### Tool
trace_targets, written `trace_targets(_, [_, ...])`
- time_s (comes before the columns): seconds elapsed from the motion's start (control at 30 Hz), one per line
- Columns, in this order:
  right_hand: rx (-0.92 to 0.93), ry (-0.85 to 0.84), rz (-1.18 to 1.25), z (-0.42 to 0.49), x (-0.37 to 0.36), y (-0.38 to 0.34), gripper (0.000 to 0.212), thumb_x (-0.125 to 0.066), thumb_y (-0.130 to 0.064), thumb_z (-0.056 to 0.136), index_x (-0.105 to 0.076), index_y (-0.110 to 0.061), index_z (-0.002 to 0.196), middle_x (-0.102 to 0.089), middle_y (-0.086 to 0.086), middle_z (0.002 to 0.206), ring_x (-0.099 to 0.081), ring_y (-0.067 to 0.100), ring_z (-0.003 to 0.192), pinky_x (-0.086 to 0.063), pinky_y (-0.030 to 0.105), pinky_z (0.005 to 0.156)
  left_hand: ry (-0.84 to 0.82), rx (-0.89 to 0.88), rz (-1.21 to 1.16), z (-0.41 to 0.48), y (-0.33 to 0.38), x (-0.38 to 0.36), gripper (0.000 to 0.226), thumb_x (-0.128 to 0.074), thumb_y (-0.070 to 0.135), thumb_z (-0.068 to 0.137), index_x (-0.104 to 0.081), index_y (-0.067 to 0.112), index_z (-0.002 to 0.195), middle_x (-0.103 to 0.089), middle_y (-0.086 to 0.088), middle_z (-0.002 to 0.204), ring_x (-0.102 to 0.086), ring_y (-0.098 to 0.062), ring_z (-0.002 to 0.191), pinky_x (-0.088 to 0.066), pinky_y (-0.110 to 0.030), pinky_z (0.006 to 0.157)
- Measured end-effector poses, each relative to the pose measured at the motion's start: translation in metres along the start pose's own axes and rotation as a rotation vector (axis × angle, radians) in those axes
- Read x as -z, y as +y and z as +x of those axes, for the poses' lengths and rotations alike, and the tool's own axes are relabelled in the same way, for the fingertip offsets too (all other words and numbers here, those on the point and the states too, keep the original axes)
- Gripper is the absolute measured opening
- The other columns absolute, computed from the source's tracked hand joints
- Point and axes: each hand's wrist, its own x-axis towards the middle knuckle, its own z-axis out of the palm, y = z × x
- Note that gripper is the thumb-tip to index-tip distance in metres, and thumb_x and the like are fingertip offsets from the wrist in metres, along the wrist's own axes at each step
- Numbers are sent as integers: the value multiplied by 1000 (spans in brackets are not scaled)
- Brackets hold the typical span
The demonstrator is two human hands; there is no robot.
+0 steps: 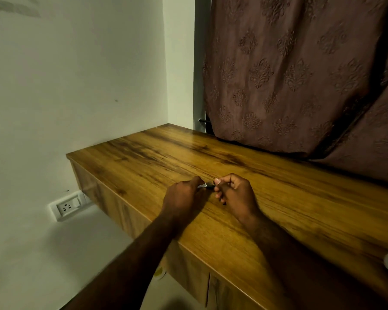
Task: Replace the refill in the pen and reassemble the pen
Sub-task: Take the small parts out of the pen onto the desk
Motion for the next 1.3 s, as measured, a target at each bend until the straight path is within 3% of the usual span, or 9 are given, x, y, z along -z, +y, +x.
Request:
trace_targets(0.13, [9, 17, 39, 6, 25, -3, 13, -60, -9, 93, -63, -2, 82, -62, 4, 63, -51, 5, 47, -40, 19, 44, -3, 73, -34, 0, -4, 4, 21, -54, 42, 93, -60, 26, 105, -70, 5, 80, -64, -15, 68, -44, -28, 55])
trace_targets(0.27, [30, -227, -224, 8, 45, 7, 2, -71, -11, 84, -72, -12, 84, -72, 6, 82, -65, 18, 74, -52, 31, 69, 28, 104, -112, 0, -4, 7, 21, -53, 41, 93, -63, 26, 104, -68, 6, 80, -61, -12, 68, -39, -25, 57])
trace_targets(0.37, [81, -327, -335, 6, 42, 11, 7, -75, -7, 80, -75, -12, 86, -74, 4, 87, -67, 13, 83, -53, 29, 78, 25, 96, -144, 1, -5, 6, 26, -50, 43, 91, -65, 25, 102, -69, 3, 85, -61, -14, 73, -46, -29, 61])
trace_targets(0.53, [111, -410, -420, 5, 42, 9, 13, -77, -7, 77, -76, -14, 89, -73, -3, 88, -67, 12, 85, -52, 25, 77, 14, 42, -154, 3, -4, 4, 20, -53, 35, 89, -67, 24, 99, -68, 1, 86, -60, -16, 78, -49, -32, 69])
trace_targets(0.67, [97, -442, -440, 5, 42, 7, 14, -76, -5, 78, -75, -11, 91, -70, -5, 86, -62, 10, 81, -48, 17, 70, -1, 7, -146, 2, -2, 6, 25, -49, 37, 89, -67, 22, 97, -68, 2, 86, -60, -15, 79, -50, -36, 70])
trace_targets(0.87, [63, -468, -422, 6, 45, 7, 14, -76, -8, 79, -74, -14, 92, -69, -7, 84, -59, 3, 72, -48, 19, 69, -31, 9, -156, 1, 3, 9, 35, -40, 48, 90, -65, 25, 99, -66, 4, 87, -58, -14, 80, -50, -40, 73])
trace_targets(0.97, [-31, -324, -226, 8, 49, 4, 8, -71, -16, 86, -73, -12, 93, -69, 1, 80, -59, 7, 69, -47, 20, 62, -40, -7, -163, 0, 3, 9, 30, -45, 50, 93, -64, 27, 100, -66, 6, 88, -57, -11, 80, -50, -41, 72])
trace_targets(1.07, [-206, -212, -3, 10, 49, -2, 20, -64, -21, 92, -71, -2, 92, -66, 10, 75, -54, 13, 58, -38, 23, 48, -48, -59, -130, 1, 4, 7, 30, -46, 48, 94, -65, 27, 103, -67, 7, 93, -57, -13, 85, -49, -42, 73])
trace_targets(1.3, [-433, -253, 100, 7, 38, -11, 32, -60, -25, 95, -68, 6, 93, -67, 12, 71, -60, 16, 53, -41, 21, 44, -76, -170, 20, 2, 5, 4, 25, -53, 44, 93, -67, 27, 106, -68, 7, 97, -57, -15, 88, -43, -35, 74])
